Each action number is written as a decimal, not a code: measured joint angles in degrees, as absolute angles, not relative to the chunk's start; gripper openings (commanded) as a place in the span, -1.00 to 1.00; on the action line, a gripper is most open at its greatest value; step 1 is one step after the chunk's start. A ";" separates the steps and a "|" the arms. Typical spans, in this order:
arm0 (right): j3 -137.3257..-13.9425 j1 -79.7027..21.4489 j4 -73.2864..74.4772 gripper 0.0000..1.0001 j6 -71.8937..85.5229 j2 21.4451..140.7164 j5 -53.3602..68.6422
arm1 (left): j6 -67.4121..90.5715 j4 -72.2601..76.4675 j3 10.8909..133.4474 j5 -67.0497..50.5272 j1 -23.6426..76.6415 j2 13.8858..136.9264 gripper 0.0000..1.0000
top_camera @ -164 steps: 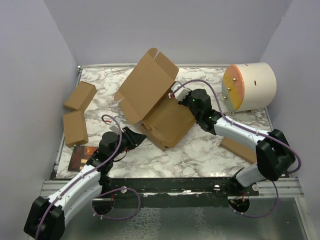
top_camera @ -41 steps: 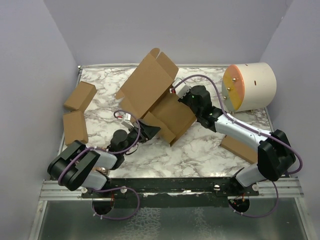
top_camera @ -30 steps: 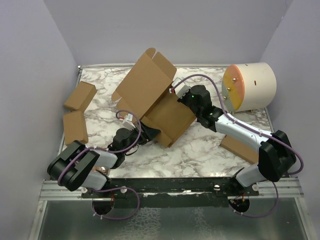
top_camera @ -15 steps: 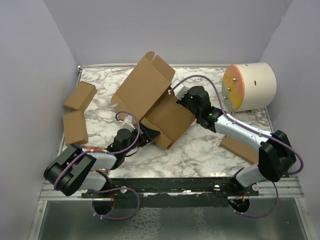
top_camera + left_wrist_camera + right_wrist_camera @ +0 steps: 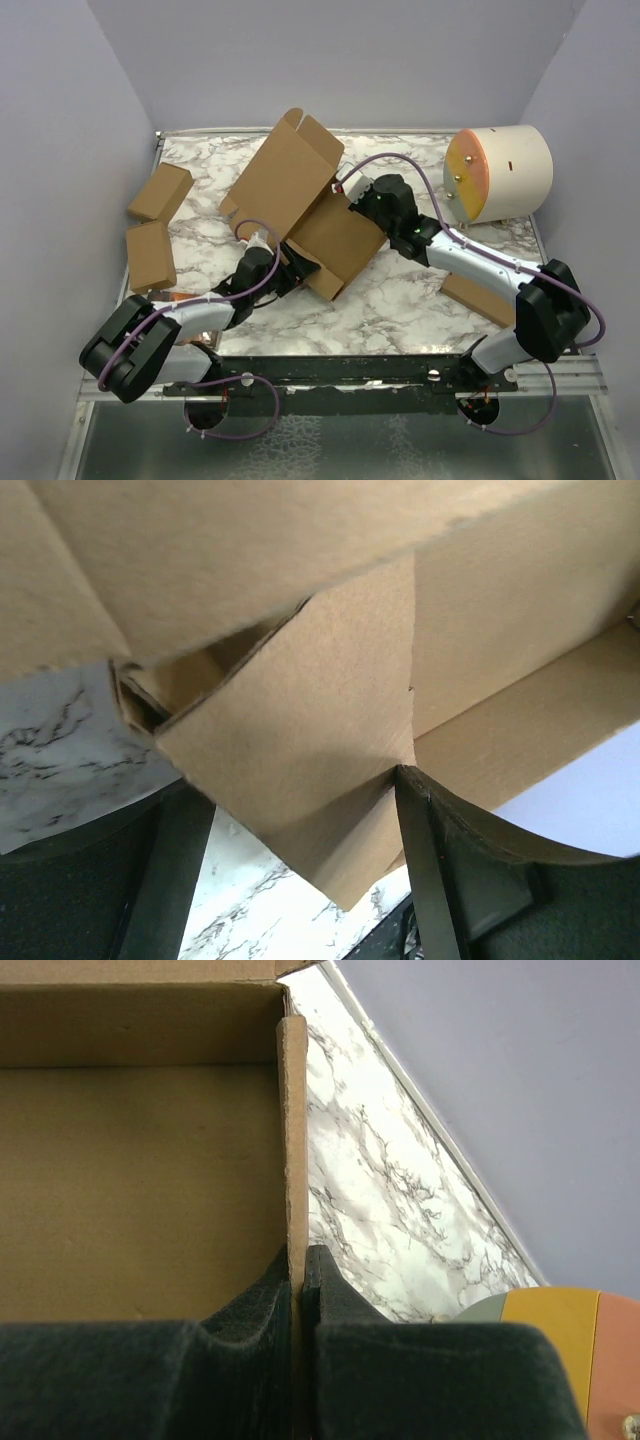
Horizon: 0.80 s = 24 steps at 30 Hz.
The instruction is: Fold the paper box
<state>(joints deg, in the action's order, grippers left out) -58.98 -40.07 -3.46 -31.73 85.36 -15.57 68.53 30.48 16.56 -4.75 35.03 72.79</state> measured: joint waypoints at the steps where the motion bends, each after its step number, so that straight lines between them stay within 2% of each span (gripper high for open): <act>1: -58.98 -40.12 -3.44 -0.98 -31.75 85.38 -15.57 | 68.53 29.12 16.84 -4.58 35.03 72.79 0.39; 6: -58.98 -40.25 -3.44 -0.98 -31.79 85.52 -15.55 | 68.27 23.57 18.74 -3.60 35.24 72.51 0.24; 17: -58.98 -40.95 -3.46 -0.99 -31.77 85.62 -15.55 | 67.68 19.79 18.81 -2.66 35.40 68.38 0.49; 24: -58.98 -41.30 -3.44 -0.99 -31.77 85.62 -15.57 | 68.53 18.74 20.27 -2.74 35.40 70.98 0.41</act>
<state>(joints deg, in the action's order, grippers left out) -58.98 -41.30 -3.44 -31.77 85.62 -15.57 68.53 18.74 20.27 -2.74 35.40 70.98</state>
